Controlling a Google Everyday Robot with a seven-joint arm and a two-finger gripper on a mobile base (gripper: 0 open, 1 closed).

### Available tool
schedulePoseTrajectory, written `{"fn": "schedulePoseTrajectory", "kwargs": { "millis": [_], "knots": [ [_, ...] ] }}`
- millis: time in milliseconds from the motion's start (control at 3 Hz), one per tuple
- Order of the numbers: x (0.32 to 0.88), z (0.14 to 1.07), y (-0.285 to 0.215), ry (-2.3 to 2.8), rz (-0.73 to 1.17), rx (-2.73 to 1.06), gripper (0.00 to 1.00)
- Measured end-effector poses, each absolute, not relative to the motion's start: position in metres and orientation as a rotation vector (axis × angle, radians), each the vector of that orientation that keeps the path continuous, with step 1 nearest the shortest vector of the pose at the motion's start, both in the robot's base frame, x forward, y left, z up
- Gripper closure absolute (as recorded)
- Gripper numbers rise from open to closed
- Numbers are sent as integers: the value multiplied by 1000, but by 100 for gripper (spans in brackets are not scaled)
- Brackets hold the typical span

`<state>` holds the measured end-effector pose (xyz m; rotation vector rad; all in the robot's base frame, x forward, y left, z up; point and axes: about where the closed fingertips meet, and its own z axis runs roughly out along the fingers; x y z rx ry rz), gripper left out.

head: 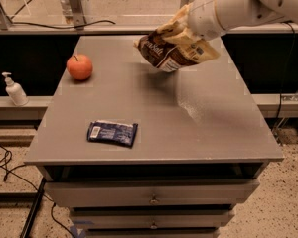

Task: Move brown chip bag near rxbar blueberry

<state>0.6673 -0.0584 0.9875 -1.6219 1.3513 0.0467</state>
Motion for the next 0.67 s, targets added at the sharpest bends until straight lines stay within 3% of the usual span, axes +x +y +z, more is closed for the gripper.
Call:
{"fn": "schedulePoseTrajectory", "kwargs": {
  "millis": [667],
  "knots": [
    [591,962,16,1307,173,-1707,100]
  ]
}}
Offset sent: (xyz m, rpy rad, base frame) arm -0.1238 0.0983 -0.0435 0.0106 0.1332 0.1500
